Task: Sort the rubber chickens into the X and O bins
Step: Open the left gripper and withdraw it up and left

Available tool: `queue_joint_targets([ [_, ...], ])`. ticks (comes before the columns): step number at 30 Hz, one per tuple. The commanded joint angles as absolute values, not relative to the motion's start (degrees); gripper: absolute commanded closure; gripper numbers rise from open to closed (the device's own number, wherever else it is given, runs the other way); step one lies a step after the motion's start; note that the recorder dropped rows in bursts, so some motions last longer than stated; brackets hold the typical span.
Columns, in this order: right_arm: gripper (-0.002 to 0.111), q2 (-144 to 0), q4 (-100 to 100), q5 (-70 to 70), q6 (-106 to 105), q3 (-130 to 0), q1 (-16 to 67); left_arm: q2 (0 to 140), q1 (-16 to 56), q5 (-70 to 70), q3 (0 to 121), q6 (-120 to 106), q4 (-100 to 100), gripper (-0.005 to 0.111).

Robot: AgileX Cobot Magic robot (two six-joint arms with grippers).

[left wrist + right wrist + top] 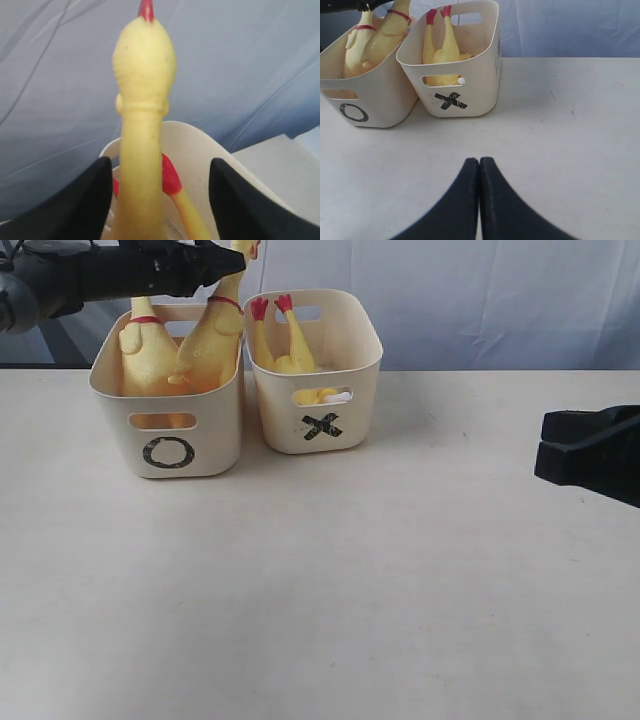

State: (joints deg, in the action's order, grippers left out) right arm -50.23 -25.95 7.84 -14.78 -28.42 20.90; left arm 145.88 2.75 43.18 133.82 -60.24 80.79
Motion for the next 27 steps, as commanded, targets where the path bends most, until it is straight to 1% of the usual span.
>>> queue_joint_targets([
  [1,0.108,-49.88,-26.00,8.04,-14.91,-28.17,20.67,142.74,1.69,43.17,134.15,-56.80,68.39,0.052],
  [6,0.108,-49.88,-26.00,8.44,-14.91,-28.17,20.67,140.12,1.02,44.62,134.15,-48.87,53.56,0.052],
  [14,0.108,-49.88,-26.00,8.79,-14.91,-28.17,20.67,136.96,-1.12,54.30,134.15,-39.49,39.29,0.052],
  [17,0.108,-49.88,-26.00,8.79,-14.91,-28.17,20.67,135.78,-1.67,58.20,134.15,-34.73,34.55,0.055],
  [19,0.108,-49.88,-26.00,8.92,-14.91,-28.17,20.67,135.09,-2.08,60.65,134.15,-32.79,31.18,0.061],
  [23,0.108,-49.88,-26.00,9.50,-14.91,-28.17,20.67,133.27,-2.99,65.79,134.15,-29.78,28.35,0.080],
  [25,0.108,-49.88,-26.00,9.71,-14.91,-28.17,20.67,132.03,-3.47,68.29,134.15,-29.52,28.46,0.092],
  [27,0.108,-49.88,-26.00,9.95,-14.91,-28.17,20.67,130.77,-3.78,69.96,134.15,-29.52,28.35,0.106],
])
